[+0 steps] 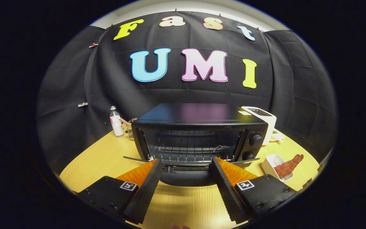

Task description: Open the toaster oven, put the food inside, and close the toaster oven door.

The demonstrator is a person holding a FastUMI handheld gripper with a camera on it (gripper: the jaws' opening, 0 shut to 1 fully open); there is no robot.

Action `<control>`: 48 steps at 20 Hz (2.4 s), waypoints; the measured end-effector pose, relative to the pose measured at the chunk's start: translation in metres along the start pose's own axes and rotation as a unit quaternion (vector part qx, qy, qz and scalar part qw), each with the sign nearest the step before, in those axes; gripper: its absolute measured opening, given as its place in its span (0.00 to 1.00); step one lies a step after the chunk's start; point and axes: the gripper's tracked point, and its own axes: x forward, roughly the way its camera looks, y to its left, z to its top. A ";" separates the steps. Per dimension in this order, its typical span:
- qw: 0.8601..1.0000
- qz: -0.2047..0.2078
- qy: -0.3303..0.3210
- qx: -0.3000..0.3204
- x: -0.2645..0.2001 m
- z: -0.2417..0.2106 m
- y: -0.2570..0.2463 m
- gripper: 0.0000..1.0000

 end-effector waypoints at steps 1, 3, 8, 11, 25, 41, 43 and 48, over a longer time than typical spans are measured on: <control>1.000 -0.001 0.008 0.004 -0.004 -0.008 0.000 0.97; 0.999 -0.005 0.030 0.014 -0.012 -0.032 -0.001 0.97; 0.994 0.006 0.103 0.042 -0.020 -0.102 0.007 0.97; 0.994 -0.002 0.106 0.021 -0.021 -0.110 0.004 0.94; 0.995 -0.066 0.019 0.072 -0.040 0.007 -0.079 0.95; 0.916 -0.163 0.007 0.366 0.002 -0.050 -0.350 0.97; 0.914 -0.143 0.011 0.379 0.016 -0.060 -0.355 0.93; 0.907 -0.113 0.006 0.405 0.044 -0.069 -0.357 0.40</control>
